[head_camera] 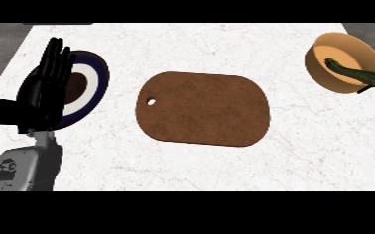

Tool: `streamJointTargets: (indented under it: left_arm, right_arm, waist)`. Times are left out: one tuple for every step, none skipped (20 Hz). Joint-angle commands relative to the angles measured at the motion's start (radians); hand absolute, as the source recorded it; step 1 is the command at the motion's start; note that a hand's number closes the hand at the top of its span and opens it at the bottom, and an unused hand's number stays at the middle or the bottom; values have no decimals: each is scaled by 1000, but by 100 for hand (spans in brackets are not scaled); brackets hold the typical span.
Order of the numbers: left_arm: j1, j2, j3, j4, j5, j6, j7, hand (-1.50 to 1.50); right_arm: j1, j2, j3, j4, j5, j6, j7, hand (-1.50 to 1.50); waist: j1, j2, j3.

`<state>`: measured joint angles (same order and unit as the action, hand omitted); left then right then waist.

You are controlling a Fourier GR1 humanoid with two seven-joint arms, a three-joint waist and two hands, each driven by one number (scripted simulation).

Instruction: Pick the squash from the cutting board and place it in the pot

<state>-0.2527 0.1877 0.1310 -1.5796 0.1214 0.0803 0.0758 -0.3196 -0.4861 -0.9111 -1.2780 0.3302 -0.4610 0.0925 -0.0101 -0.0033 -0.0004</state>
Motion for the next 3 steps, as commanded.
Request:
streamJointTargets:
  left_arm:
    - [-74, 30, 30, 77, -2, -3, 13, 0]
    - [-14, -26, -14, 26, -13, 6, -27, 0]
    - [-5, -13, -6, -9, -15, 14, 10, 0]
  right_arm:
    - [122, -19, -58, -62, -96, 62, -27, -150]
    - [141, 17, -45, -82, -102, 28, -43, -150]
    - [166, 16, -40, -116, -103, 32, -10, -150]
  waist:
    - [-3, 2, 0]
    - [3, 2, 0]
    - [5, 2, 0]
